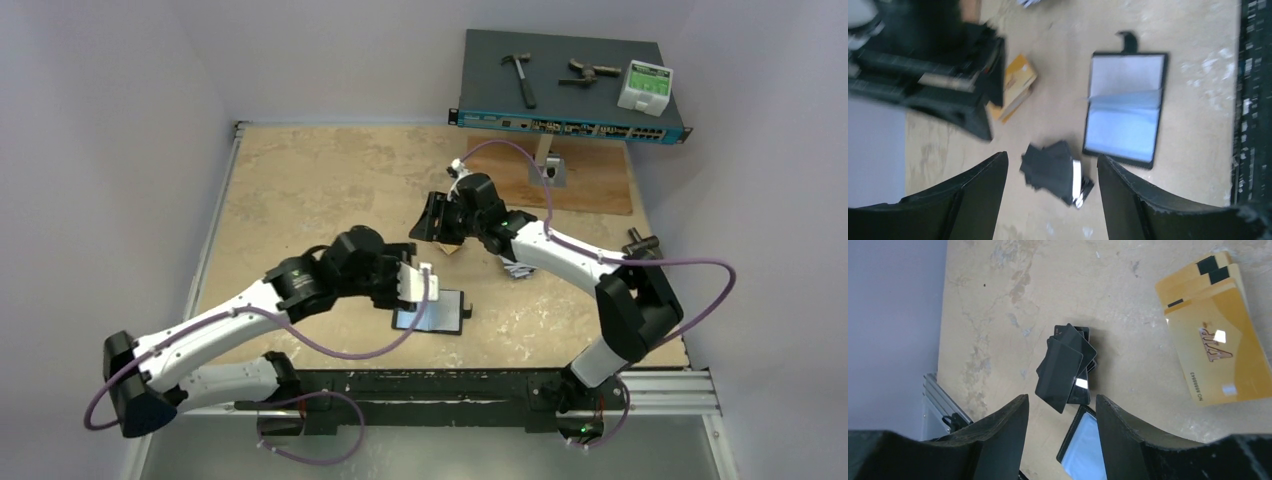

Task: Put the credit cards into the card holder
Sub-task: Open the card holder at the center of the board, then pick up the credit card from the center of the board.

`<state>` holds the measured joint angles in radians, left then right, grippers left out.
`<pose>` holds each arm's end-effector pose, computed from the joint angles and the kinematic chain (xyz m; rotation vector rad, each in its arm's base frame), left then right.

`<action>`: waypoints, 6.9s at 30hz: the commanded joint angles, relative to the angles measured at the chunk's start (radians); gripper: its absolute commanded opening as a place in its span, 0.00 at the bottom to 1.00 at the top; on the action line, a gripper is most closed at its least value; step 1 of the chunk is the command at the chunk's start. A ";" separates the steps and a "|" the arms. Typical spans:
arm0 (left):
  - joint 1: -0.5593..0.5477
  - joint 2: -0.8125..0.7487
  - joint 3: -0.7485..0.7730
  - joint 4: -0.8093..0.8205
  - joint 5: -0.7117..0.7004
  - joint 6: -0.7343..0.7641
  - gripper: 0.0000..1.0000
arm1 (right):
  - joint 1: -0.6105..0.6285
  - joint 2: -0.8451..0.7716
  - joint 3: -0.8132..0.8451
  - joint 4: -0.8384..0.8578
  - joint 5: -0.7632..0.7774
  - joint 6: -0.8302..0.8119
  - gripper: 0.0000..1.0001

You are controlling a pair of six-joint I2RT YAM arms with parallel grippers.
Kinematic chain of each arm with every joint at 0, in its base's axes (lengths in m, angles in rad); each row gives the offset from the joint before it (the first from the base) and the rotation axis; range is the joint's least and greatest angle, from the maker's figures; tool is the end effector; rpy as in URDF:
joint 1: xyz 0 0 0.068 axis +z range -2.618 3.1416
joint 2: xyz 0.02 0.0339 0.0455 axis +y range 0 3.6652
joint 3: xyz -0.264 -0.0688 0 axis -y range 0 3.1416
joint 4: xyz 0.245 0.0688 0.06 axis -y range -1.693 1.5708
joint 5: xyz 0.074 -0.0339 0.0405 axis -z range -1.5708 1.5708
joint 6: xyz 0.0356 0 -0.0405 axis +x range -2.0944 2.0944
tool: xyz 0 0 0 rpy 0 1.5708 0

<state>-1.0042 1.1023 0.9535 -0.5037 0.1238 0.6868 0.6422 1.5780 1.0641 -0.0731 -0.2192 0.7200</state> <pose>0.1245 -0.2039 0.3057 1.7174 1.4310 -0.3113 0.2799 0.2190 0.2491 -0.0465 2.3246 0.9815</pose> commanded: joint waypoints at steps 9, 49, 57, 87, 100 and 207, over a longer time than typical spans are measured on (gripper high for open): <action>0.512 0.073 -0.032 -0.105 0.056 -0.169 0.66 | 0.091 0.103 0.005 0.177 -0.037 0.047 0.51; 0.713 0.621 0.218 -0.161 0.384 -0.426 0.59 | 0.113 0.287 -0.065 0.375 -0.137 0.151 0.42; 0.713 0.613 0.208 -0.160 0.390 -0.434 0.56 | 0.127 0.329 -0.047 0.385 -0.151 0.164 0.41; 0.714 0.595 0.248 -0.234 0.407 -0.390 0.19 | 0.130 0.307 -0.040 0.370 -0.174 0.151 0.39; 0.687 0.563 0.281 -0.270 0.421 -0.394 0.22 | 0.007 0.116 -0.217 0.222 -0.043 0.038 0.47; 0.432 -0.018 -0.091 -0.056 0.324 0.076 0.48 | 0.005 0.131 -0.296 0.675 -0.418 -0.030 0.00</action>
<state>-0.5789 1.2144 0.7666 -0.3431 0.4061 0.9813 0.6487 1.8015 0.7036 0.7372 -0.6380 0.8181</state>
